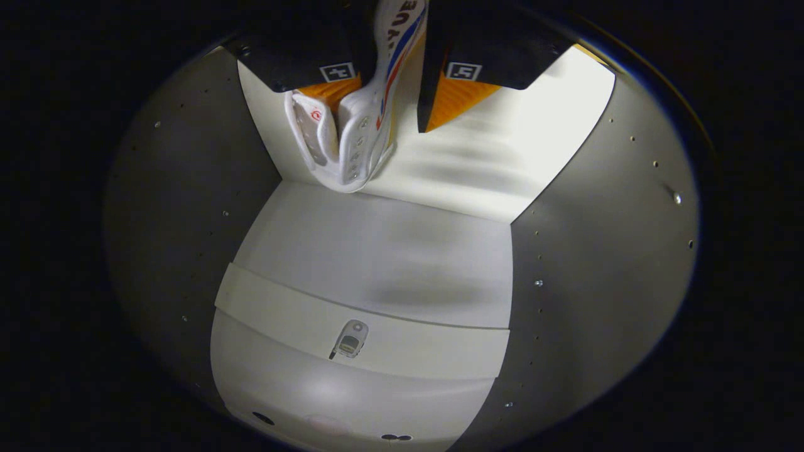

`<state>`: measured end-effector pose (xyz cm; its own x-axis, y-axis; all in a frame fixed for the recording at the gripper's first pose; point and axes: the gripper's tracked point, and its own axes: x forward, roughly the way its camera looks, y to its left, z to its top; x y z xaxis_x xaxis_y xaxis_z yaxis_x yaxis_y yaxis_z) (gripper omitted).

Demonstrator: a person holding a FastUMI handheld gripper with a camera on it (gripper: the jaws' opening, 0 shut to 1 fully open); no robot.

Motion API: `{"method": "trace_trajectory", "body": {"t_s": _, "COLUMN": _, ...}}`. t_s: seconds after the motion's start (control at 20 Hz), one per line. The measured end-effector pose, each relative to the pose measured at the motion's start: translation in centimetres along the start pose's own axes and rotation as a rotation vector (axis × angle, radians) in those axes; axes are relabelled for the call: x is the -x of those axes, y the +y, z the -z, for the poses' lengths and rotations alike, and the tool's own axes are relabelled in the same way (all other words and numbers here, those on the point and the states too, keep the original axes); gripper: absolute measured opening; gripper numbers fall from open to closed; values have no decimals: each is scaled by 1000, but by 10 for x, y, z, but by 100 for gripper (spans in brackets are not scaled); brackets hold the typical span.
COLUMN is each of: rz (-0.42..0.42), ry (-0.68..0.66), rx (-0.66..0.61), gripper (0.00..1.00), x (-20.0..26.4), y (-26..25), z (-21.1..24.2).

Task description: Open the shoe cabinet door, grab the shoes and put them into the shoe cabinet, then close the shoe cabinet door.

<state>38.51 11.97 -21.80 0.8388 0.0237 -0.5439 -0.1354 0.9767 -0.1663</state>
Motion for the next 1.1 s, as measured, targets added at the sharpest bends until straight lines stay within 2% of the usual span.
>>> {"method": "trace_trajectory", "body": {"t_s": 0.05, "rz": -10, "ry": 1, "rx": -12, "gripper": 44, "x": 6, "y": 3, "z": 0}}
{"method": "trace_trajectory", "body": {"t_s": 0.25, "rz": -66, "ry": -17, "rx": -43, "gripper": 92, "x": 45, "y": 12, "z": -2}}
{"method": "trace_trajectory", "body": {"t_s": 0.3, "rz": -64, "ry": -41, "rx": -50, "gripper": 97, "x": 59, "y": 11, "z": -6}}
{"method": "trace_trajectory", "body": {"t_s": 0.5, "rz": -25, "ry": -170, "rx": -127, "gripper": 98, "x": 116, "y": -6, "z": -25}}
{"method": "trace_trajectory", "body": {"t_s": 0.75, "rz": 85, "ry": -386, "rx": -181, "gripper": 98, "x": 212, "y": -41, "z": -48}}
{"method": "trace_trajectory", "body": {"t_s": 0.95, "rz": 146, "ry": -499, "rx": -184, "gripper": 98, "x": 297, "y": -55, "z": -40}}
{"method": "trace_trajectory", "body": {"t_s": 1.1, "rz": 160, "ry": -549, "rx": -172, "gripper": 98, "x": 358, "y": -60, "z": -24}}
